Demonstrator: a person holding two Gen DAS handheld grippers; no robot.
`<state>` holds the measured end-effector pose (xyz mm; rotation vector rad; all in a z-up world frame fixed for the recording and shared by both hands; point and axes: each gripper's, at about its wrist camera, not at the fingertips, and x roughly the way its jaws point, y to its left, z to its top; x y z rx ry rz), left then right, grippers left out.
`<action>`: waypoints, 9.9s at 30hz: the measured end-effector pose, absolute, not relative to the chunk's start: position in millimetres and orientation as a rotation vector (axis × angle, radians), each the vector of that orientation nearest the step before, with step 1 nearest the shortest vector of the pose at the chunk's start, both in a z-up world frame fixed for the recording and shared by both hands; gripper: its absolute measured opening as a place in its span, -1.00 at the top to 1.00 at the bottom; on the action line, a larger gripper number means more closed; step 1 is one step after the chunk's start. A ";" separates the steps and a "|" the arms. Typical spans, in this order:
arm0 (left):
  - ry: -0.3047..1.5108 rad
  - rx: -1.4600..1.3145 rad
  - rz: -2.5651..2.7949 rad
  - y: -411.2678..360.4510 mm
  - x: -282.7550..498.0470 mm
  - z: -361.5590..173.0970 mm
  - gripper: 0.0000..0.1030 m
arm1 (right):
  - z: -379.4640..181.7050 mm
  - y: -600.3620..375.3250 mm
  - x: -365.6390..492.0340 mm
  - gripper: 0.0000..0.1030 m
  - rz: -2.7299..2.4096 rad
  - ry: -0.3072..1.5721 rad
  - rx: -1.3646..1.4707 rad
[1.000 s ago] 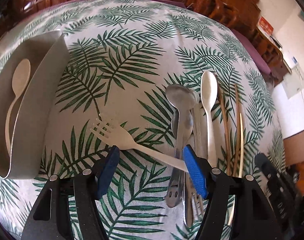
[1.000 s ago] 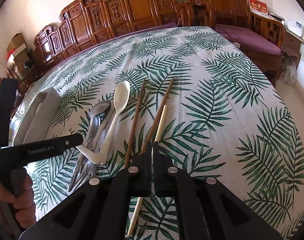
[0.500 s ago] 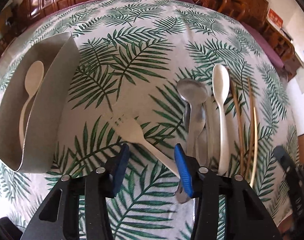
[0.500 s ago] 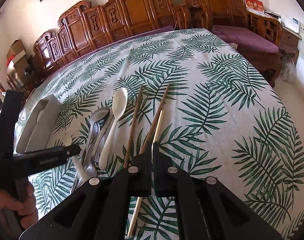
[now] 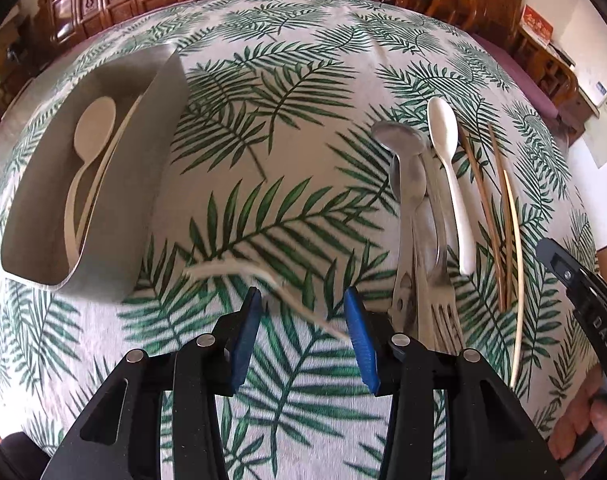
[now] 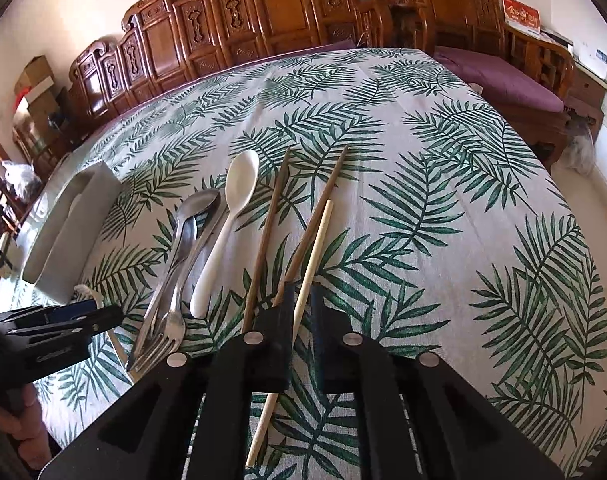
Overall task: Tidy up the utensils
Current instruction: 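Grasp the white plastic fork with the left tool while the right tool holds the chopstick, then carry the white fork into the grey tray and open the left tool, then lower the chopstick into the grey tray and open the right tool, then move the open right tool back toward the utensil pile, then grasp a white plastic spoon with the right tool while the left tool grasps a steel spoon, then carry the steel spoon into the grey tray with the left tool while the right tool holds the white spoon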
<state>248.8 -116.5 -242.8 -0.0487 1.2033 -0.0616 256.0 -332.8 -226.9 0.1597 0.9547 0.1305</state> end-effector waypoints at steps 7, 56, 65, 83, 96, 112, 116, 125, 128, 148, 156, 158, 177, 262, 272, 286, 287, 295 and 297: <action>1.207 -0.063 -0.075 -115.1 238.4 -242.9 0.18 | -227.2 -329.5 254.8 0.80 0.135 0.954 0.139; 0.991 0.011 -0.293 -61.7 240.3 -172.1 0.95 | -242.9 -309.0 253.1 0.84 0.085 1.032 -0.017; 0.944 -0.015 -0.281 -26.1 257.8 -154.7 0.94 | -226.2 -324.7 250.3 0.89 0.070 0.973 0.054; 0.949 -0.020 -0.170 40.8 299.0 -179.2 0.94 | -168.6 -249.2 250.5 0.89 0.233 0.837 0.005; 1.007 -0.087 -0.167 55.0 317.5 -211.1 0.94 | -148.9 -177.3 262.8 0.89 0.370 0.810 -0.020; 0.952 -0.133 -0.161 74.2 308.2 -191.3 0.60 | -140.8 -118.8 265.9 0.89 0.433 0.824 -0.050; 0.904 -0.132 -0.153 83.8 300.8 -177.1 0.44 | -139.1 -106.0 270.3 0.89 0.457 0.826 -0.039; 0.847 -0.129 -0.083 112.2 297.1 -161.6 0.18 | -139.8 -73.2 288.2 0.88 0.505 0.843 -0.004; 0.836 -0.131 -0.061 122.0 295.3 -159.1 0.07 | -141.0 -62.1 295.3 0.88 0.518 0.849 0.004; 0.786 -0.141 0.070 162.4 293.6 -151.0 -0.79 | -186.7 -14.3 336.6 0.88 0.517 0.920 0.026; 0.793 -0.117 0.048 153.5 293.9 -150.1 -0.79 | -190.9 -22.1 331.8 0.87 0.537 0.912 0.028; 0.798 -0.111 0.036 148.5 293.1 -150.1 -0.79 | -182.8 -31.4 326.4 0.87 0.543 0.883 0.029; 0.794 -0.009 -0.193 24.4 267.0 -142.3 -0.79 | -144.4 -220.7 274.3 0.54 0.326 0.762 -0.055; 1.030 0.217 -0.281 -163.1 316.2 -242.0 0.86 | -198.0 -316.9 309.0 0.82 0.274 0.869 0.112; 1.018 0.242 -0.265 -164.2 326.2 -242.6 0.86 | -199.7 -313.4 309.2 0.82 0.282 0.874 0.104; 0.972 0.260 -0.285 -154.0 307.8 -229.1 0.90 | -200.3 -297.8 306.0 0.82 0.308 0.877 0.077; 0.958 0.251 -0.288 -150.2 302.2 -223.3 0.90 | -199.4 -295.5 304.9 0.82 0.312 0.875 0.073; 0.857 0.215 -0.288 -127.0 272.3 -182.0 0.90 | -191.4 -272.4 293.3 0.83 0.346 0.852 0.034; 0.832 0.207 -0.288 -121.9 267.5 -172.7 0.90 | -189.8 -265.8 289.8 0.83 0.359 0.844 0.024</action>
